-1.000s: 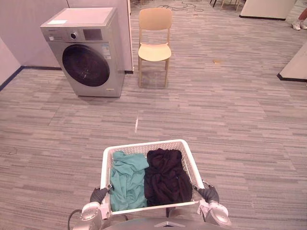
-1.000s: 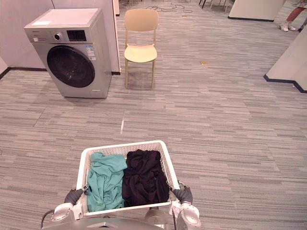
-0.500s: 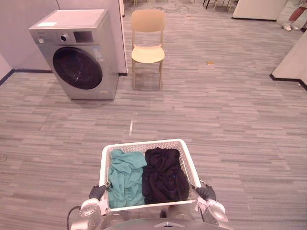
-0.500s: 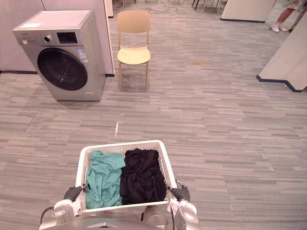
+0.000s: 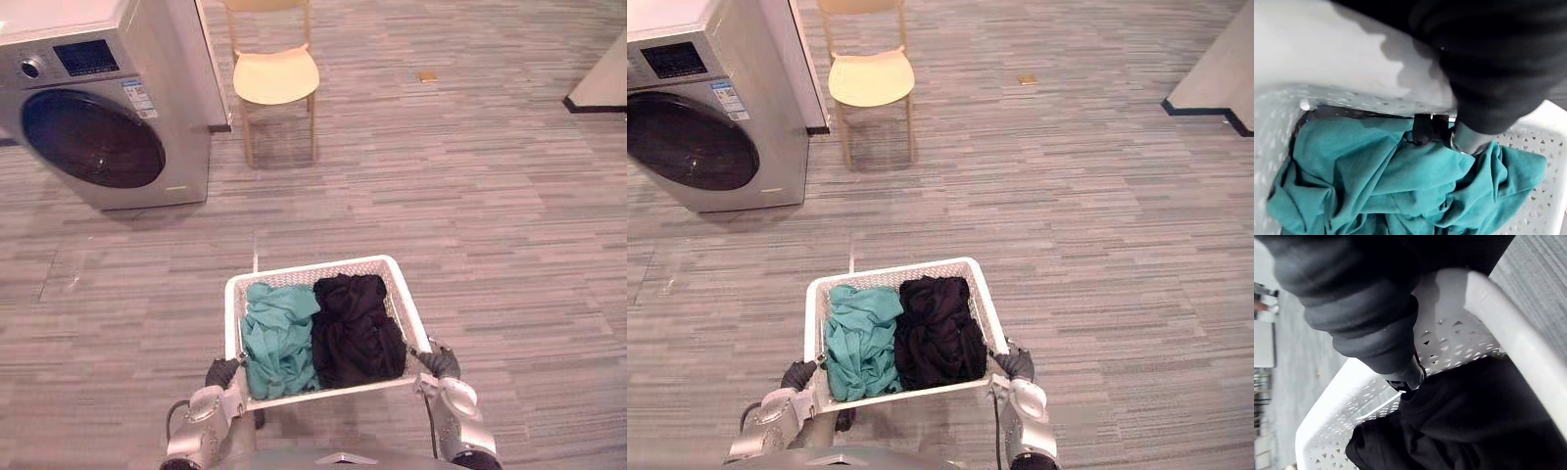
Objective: Pick up the laundry basket with both hands and put the clothes into the washing machine.
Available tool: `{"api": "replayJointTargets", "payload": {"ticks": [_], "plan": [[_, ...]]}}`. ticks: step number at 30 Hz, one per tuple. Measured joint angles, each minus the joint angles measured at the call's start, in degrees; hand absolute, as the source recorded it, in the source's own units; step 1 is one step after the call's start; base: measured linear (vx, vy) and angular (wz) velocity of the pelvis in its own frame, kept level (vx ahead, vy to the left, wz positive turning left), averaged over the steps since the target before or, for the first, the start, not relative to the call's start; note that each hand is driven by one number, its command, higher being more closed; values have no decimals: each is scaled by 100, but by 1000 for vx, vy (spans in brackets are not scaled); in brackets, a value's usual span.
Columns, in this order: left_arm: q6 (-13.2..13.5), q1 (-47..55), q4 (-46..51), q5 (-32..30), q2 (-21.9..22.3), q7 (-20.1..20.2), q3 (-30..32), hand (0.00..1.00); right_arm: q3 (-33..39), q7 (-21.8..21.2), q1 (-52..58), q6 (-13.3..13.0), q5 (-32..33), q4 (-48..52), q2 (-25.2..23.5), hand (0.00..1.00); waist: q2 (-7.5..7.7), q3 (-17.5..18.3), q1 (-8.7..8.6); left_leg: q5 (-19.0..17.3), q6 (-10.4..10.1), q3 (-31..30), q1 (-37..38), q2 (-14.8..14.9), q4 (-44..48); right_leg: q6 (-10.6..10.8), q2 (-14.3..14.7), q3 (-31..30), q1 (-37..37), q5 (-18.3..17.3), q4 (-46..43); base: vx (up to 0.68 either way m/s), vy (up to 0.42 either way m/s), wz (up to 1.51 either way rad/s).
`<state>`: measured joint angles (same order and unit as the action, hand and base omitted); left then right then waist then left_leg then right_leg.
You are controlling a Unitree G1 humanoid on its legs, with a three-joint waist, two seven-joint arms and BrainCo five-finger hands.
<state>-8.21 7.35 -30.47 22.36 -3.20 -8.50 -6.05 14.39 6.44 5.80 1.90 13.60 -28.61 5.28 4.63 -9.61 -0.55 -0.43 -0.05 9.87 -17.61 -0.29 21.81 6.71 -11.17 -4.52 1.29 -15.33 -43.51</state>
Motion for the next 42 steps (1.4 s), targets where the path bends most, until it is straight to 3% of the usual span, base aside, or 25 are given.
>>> {"api": "replayJointTargets", "payload": {"ticks": [1,2,3,4,5,7,8,10,11,14,15,16,17,18,21,24,25,28,30,31,32,37,38,41,42], "plan": [[-26,91,4,0,-37,-13,3,100,-39,-43,94,30,-17,4,-28,100,-71,-103,-97,-434,95,10,779,-76,-140,-205,-52,16,294,1545,-1221,742,253,-8],[-30,116,3,1,-59,-12,2,100,-86,-100,144,26,-19,4,-29,100,-136,-165,-128,-560,134,-9,1095,-77,-220,-210,-7,28,406,1496,-1691,848,257,-14],[-31,74,3,1,-168,-13,17,100,-137,-196,218,33,-18,10,-83,100,-120,-254,-141,-658,180,-43,1674,-64,-390,-404,164,126,794,883,-2468,632,117,-8],[-11,27,25,5,-259,-16,39,100,-145,-242,279,18,4,83,-178,100,-294,-338,-172,-702,244,-77,2145,-1,-696,-553,371,446,1272,465,-2604,619,84,-8],[14,-15,71,7,-278,-9,91,100,-158,-262,280,-27,6,201,-224,100,-312,-350,-216,-718,263,-111,2349,24,-847,-602,449,654,1509,315,-2463,604,25,14],[163,-284,92,10,-346,-5,138,100,-202,-258,279,-96,19,544,-313,100,-449,-434,-362,-748,299,-301,2738,45,-1148,-571,531,1075,2143,45,-1569,675,-45,54],[211,-457,93,9,-359,1,109,100,-145,-248,241,-92,29,655,-308,100,-446,-466,-471,-816,288,-473,3015,113,-1294,-466,532,1174,2302,123,-338,782,-143,99],[207,-567,94,5,-353,22,18,100,-18,-231,251,-37,56,693,-320,100,-417,-452,-565,-1006,28,-659,3598,183,-1629,-405,416,1075,2201,922,2240,777,-226,97],[208,-473,56,6,-275,12,41,100,-19,-220,246,-17,58,691,-296,100,-463,-422,-567,-1191,-149,-683,3894,333,-1658,-626,462,1060,2183,2000,2239,594,-212,33],[199,-360,66,6,-107,-5,166,100,2,-204,104,2,42,756,-267,100,-683,-410,-431,-1197,-170,-667,3536,804,-234,-987,782,1257,2313,944,1109,641,-270,6],[152,-285,73,6,-45,-5,199,100,28,-206,156,112,44,737,-247,100,-821,-487,-437,-456,-304,-676,2841,1279,1755,-1160,1029,1490,1802,465,974,730,-324,25],[137,-148,74,5,-18,-5,205,100,22,-194,201,130,43,743,-255,100,-857,-492,-388,-72,-318,-683,2463,1496,2667,-1235,1128,1549,1541,319,1016,870,-351,7],[114,-26,77,8,30,-3,178,100,17,-193,265,166,40,748,-216,100,-910,-529,-283,-39,-271,-693,1824,1691,4196,-1325,1313,1584,1007,160,1220,826,-265,-5],[75,142,84,8,151,11,133,100,31,-192,344,179,4,756,-97,100,-836,-596,-252,-509,-173,-613,1025,1528,4946,-1337,1370,1585,109,38,1812,893,-256,-1],[78,142,290,11,174,121,47,100,31,-208,296,54,63,768,43,100,-706,-593,-113,-941,-119,152,229,1129,2846,-1259,1290,1363,-781,-13,2680,691,-138,-26],[65,110,279,66,286,149,46,100,-22,-208,109,42,51,722,316,100,-847,-471,-43,-304,-376,92,142,661,-817,-962,1293,1038,-1395,-227,3159,577,27,-56],[64,126,276,66,367,135,52,100,-3,-208,79,30,41,719,405,100,-914,-395,-9,-221,-354,115,50,660,-1114,-849,1280,895,-1610,-432,3212,742,182,-68],[11,186,120,68,331,32,94,100,-60,-208,181,66,-52,611,308,100,-567,-9,60,668,151,166,119,237,-657,-403,786,489,-1395,-894,1959,686,223,-64],[-44,42,3,94,102,-17,71,100,7,-202,219,88,-49,450,48,100,-290,-27,-67,355,262,158,504,-42,-652,-76,446,505,-699,-250,18,736,192,20],[-70,21,0,95,-74,-36,30,100,-27,-210,309,116,-46,447,-124,100,-206,-66,-147,245,282,83,811,-85,-799,-133,377,496,-267,44,-902,705,151,19],[-74,66,1,96,-178,-49,39,100,-46,-219,402,142,-52,450,-240,100,-211,-79,-137,181,263,73,1210,-67,-1045,-277,292,662,25,-149,-1161,571,113,6],[-58,-51,219,96,-246,-82,27,100,-61,-211,533,163,-41,906,-308,100,-488,-115,-183,-163,65,-100,2076,234,-1524,-293,102,1282,851,-386,607,353,-29,9],[-48,-74,281,100,-245,-77,4,100,-26,-204,563,162,-37,1072,-325,100,-474,-116,-209,-220,15,-184,2088,252,-1496,-239,46,1233,978,-208,1158,284,-174,50],[13,-116,278,110,-194,-69,-78,100,65,-81,847,159,-50,1638,-447,100,-182,-165,-279,-510,-379,-479,2296,165,-1472,-33,-185,1030,880,1229,2223,258,-261,62],[13,-47,301,109,-7,-74,-132,100,219,-40,891,158,-53,1782,-390,100,-359,-109,-283,-539,-450,-514,2231,395,-1487,-100,9,1198,842,1181,2320,245,-321,36]]}}
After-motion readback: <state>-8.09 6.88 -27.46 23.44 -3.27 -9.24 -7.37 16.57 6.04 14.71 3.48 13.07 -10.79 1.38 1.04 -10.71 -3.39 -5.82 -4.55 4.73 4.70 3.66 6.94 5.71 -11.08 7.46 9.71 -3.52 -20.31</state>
